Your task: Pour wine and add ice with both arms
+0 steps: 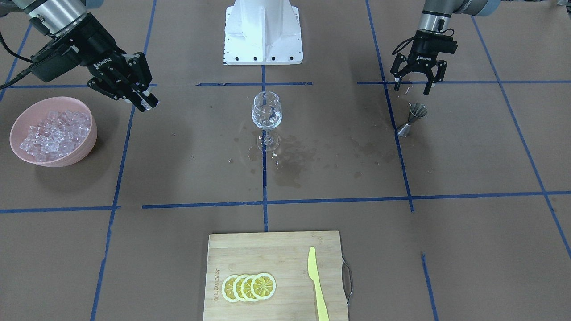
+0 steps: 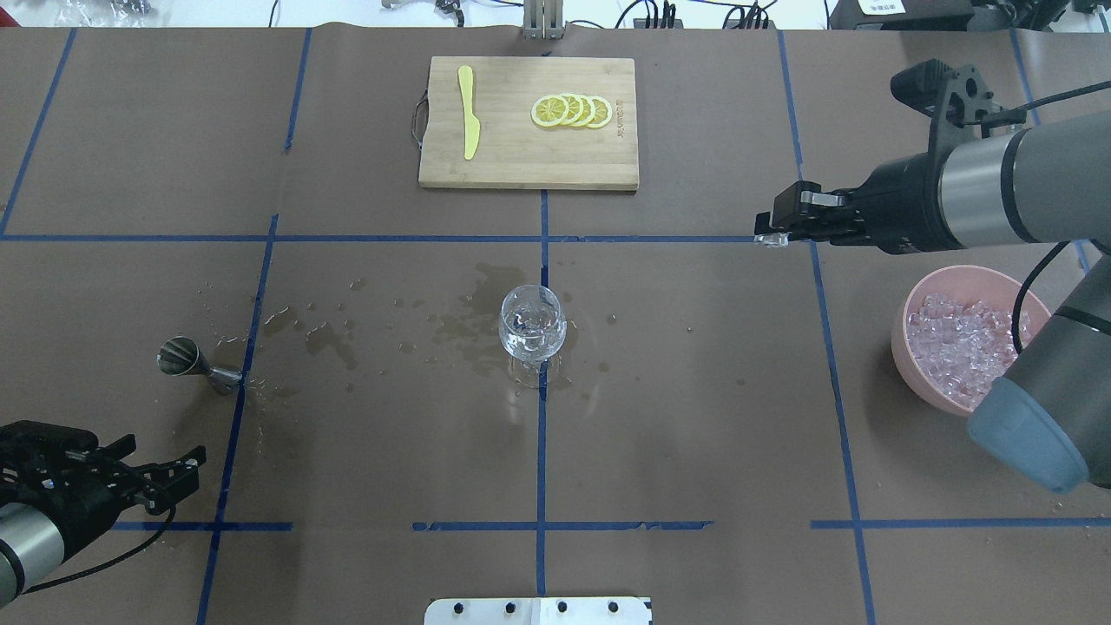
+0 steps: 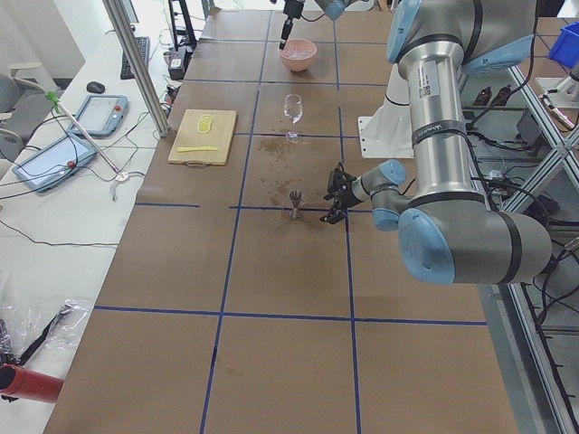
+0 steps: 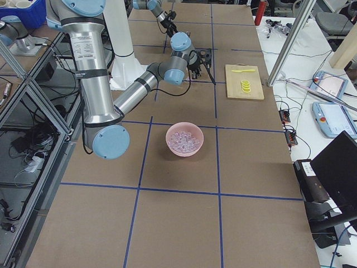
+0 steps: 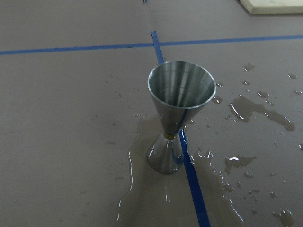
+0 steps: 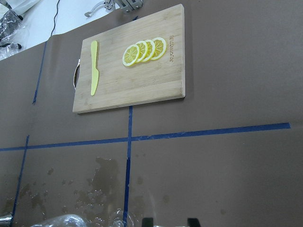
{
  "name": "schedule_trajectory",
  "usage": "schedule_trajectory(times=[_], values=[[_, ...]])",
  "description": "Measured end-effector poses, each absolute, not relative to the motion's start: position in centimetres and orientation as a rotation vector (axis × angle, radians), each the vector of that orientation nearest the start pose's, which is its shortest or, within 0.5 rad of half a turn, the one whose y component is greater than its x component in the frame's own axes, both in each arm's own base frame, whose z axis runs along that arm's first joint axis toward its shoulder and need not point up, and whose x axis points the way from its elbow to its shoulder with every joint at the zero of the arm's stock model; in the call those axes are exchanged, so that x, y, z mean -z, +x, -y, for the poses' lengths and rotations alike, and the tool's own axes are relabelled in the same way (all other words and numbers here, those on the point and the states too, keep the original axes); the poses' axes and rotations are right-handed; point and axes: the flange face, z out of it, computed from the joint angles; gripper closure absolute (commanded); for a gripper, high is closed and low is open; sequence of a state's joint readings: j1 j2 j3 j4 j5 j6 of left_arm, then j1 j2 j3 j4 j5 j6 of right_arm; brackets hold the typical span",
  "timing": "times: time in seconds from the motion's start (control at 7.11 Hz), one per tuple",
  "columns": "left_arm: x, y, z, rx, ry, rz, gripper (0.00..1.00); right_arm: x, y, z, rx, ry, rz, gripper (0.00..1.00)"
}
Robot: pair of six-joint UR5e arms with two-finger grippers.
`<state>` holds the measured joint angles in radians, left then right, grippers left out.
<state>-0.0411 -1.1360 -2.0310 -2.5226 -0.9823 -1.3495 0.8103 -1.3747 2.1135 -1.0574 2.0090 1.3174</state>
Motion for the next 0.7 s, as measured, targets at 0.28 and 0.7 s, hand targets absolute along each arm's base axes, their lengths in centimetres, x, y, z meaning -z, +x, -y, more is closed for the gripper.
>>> schedule_trajectory(times=[0.28, 0.7], values=[[-49.7, 32.7, 19.3, 0.082, 0.582, -0.868, 0.00, -24.0, -28.9, 41.2, -0.204, 0.306, 1.259, 1.00], [-45.6, 32.5, 17.6, 0.010, 0.419, -0.902, 0.00, -22.2, -31.1, 40.6, -0.193, 0.308, 1.283, 1.00]])
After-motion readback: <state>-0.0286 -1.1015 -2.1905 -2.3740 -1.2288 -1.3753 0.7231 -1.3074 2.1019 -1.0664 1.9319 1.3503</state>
